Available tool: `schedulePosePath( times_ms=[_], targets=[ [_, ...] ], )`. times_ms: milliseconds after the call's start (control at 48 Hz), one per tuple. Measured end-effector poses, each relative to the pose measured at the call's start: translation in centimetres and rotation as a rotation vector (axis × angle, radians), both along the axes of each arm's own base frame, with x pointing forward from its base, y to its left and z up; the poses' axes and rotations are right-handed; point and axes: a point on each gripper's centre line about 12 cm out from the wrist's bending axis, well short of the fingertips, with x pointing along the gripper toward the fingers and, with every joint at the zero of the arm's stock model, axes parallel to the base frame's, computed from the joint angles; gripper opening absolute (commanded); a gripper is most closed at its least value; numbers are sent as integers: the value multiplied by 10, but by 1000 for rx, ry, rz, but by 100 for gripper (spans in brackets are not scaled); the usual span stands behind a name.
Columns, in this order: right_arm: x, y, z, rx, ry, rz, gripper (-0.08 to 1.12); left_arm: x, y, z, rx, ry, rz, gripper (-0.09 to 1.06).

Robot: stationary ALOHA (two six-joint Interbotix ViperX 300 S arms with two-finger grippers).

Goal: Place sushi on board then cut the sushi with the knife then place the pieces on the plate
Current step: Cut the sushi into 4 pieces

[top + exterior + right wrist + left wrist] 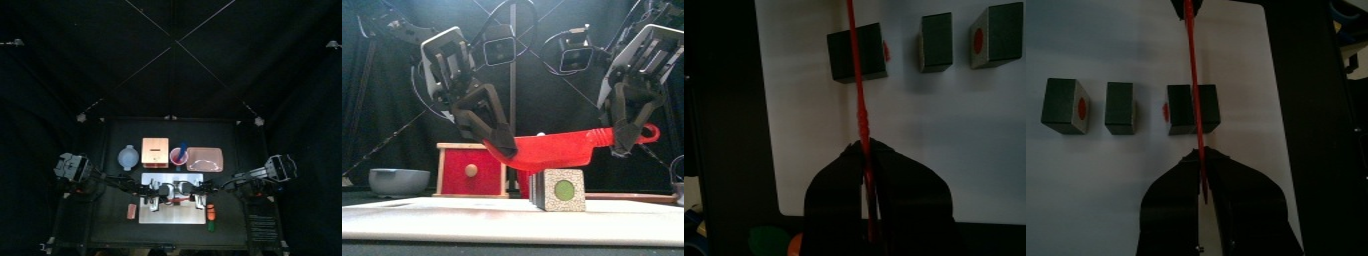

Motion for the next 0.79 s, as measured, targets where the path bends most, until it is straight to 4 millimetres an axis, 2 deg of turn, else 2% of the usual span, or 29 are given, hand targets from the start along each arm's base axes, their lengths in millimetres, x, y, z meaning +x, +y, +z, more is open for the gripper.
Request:
schedulePosePath(
  times_ms=[417, 792],
  targets=[
    [1, 0, -12, 1, 33, -7, 34, 0, 2, -10, 5, 24, 5, 44],
    [0, 5, -31, 24, 93, -22, 34, 0, -1, -16, -3, 41, 9, 44]
  ],
)
